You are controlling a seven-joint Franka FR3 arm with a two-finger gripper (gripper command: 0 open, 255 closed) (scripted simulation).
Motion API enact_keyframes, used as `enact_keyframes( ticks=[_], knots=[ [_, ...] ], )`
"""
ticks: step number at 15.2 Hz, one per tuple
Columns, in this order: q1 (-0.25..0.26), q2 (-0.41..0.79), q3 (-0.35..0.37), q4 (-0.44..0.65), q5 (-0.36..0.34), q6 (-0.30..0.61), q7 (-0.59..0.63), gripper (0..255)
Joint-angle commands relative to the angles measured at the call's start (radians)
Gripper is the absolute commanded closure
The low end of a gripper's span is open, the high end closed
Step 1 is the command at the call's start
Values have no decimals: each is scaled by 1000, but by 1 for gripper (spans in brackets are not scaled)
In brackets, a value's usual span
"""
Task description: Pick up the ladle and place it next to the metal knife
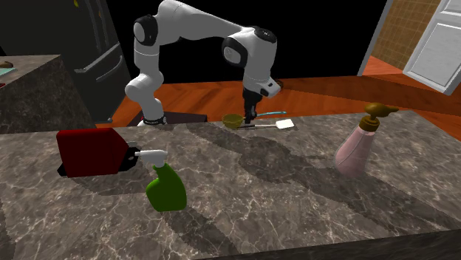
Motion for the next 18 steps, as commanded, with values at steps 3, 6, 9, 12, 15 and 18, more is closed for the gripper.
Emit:
enact_keyframes(
  ticks=[3,6,9,12,15,18],
  knots=[
    [-2,-7,-1,44,-3,-50,6,255],
    [-5,-5,-2,82,-3,-86,8,255],
    [-10,-101,-22,-47,-39,-50,-26,255],
    [-22,-188,-43,-156,-76,-24,-60,255],
    [-39,-267,-64,-249,-114,-6,-94,255],
    [-60,-340,-86,-328,-153,7,-129,255]
  ],
)
